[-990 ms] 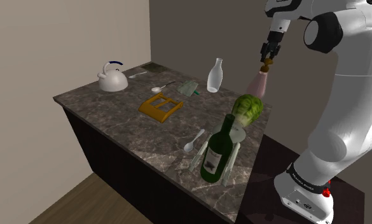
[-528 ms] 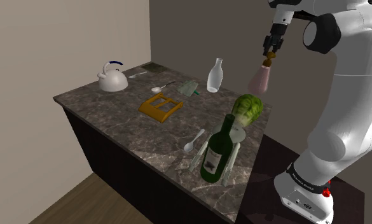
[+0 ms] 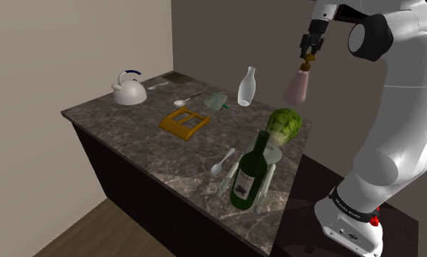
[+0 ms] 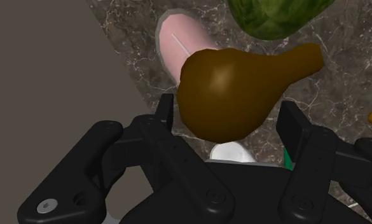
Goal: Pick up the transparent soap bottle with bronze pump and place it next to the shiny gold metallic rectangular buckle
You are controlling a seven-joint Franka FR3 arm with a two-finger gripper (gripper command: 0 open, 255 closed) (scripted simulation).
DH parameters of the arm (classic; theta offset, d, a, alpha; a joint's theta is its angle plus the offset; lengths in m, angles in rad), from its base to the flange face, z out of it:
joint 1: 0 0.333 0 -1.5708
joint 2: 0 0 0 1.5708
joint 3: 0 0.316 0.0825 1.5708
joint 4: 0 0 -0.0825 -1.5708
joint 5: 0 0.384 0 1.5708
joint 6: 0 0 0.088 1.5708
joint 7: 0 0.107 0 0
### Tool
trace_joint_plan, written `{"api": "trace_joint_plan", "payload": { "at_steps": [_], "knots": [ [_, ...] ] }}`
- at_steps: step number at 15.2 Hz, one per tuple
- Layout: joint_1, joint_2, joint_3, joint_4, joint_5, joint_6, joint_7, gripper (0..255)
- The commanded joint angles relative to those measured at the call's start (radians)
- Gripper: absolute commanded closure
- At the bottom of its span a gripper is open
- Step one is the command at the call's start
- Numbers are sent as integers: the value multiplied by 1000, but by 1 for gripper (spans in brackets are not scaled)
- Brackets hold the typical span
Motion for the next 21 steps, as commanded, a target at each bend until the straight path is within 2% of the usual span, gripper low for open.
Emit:
{"api": "trace_joint_plan", "payload": {
  "at_steps": [1,6,11,21],
  "knots": [
    [52,-50,7,-68,-19,25,44,255],
    [158,-136,39,-178,-49,70,165,255],
    [246,-191,80,-244,-63,101,285,255],
    [387,-211,171,-267,-56,134,514,255]
  ]
}}
